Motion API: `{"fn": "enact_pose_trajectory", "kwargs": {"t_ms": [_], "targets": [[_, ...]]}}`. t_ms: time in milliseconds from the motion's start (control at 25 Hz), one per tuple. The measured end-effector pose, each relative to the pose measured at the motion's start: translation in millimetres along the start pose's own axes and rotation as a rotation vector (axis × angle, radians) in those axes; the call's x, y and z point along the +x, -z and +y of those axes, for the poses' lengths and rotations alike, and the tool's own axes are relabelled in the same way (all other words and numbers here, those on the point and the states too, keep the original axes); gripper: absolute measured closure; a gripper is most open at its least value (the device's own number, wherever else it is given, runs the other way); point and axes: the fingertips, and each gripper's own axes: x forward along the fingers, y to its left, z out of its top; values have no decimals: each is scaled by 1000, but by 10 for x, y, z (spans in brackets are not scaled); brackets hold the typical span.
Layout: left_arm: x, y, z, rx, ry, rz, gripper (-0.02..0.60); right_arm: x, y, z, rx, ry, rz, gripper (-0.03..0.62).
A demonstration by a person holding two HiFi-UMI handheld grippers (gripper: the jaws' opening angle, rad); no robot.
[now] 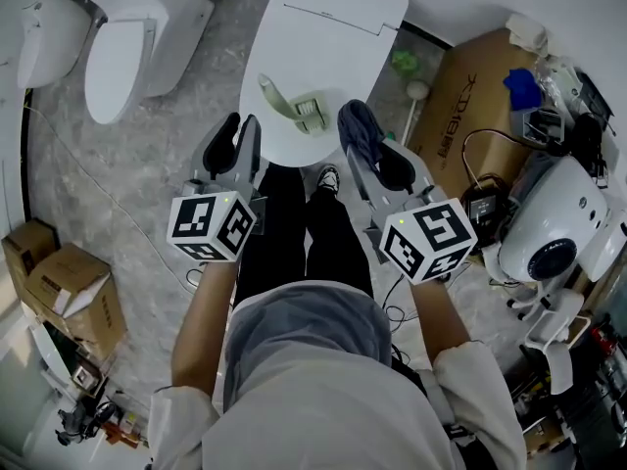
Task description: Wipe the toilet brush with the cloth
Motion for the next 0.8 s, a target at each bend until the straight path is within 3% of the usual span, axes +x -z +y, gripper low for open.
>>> {"fn": "enact_pose_trajectory", "kwargs": {"t_ms": [800], "targets": [[770, 122, 45, -75, 134, 10, 581, 994, 383, -428, 68, 4, 58, 522]]}}
